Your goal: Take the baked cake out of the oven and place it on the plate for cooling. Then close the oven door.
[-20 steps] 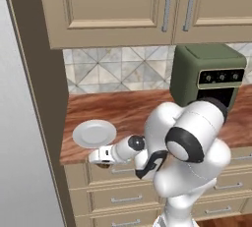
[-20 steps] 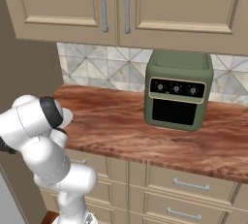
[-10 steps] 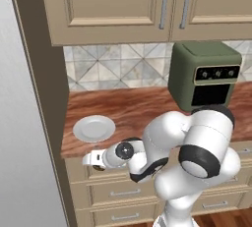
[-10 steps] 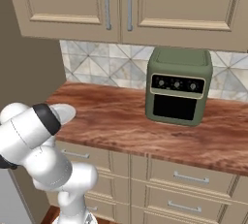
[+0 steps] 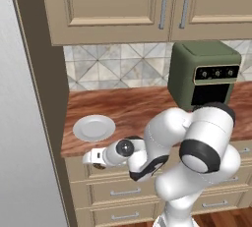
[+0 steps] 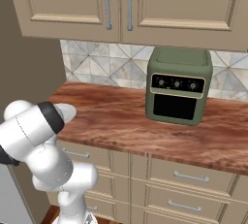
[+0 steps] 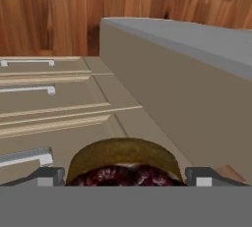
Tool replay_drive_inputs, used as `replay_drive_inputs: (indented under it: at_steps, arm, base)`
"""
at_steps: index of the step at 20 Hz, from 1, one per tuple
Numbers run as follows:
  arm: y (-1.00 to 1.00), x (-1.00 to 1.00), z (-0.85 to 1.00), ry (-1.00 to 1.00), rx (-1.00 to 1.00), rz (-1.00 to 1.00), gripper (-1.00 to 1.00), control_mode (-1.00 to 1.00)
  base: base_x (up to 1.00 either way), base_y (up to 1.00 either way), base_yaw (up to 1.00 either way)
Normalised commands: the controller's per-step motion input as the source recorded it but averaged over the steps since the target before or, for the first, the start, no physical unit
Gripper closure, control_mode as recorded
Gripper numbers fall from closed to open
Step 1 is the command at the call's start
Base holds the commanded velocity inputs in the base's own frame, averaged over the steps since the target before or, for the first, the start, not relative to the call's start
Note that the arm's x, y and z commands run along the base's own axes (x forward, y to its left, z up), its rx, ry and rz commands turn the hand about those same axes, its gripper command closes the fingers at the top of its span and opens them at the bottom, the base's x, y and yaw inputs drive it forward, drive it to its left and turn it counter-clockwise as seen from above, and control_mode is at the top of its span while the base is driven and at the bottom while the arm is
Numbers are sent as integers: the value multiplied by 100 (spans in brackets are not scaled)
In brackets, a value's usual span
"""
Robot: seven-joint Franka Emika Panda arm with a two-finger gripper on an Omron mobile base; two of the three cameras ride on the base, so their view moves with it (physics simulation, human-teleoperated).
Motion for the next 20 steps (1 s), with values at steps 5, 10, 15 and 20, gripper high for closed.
replay_drive_inputs:
  at_steps: [5,10,15,20]
  arm:
    - [0,0,0,0,0,0,100,100]
    - [0,0,0,0,0,0,100,100]
    - [0,0,0,0,0,0,100,100]
    - [0,0,0,0,0,0,100,-100]
  base:
    - [0,0,0]
    - [0,0,0]
    - [0,0,0]
    - [0,0,0]
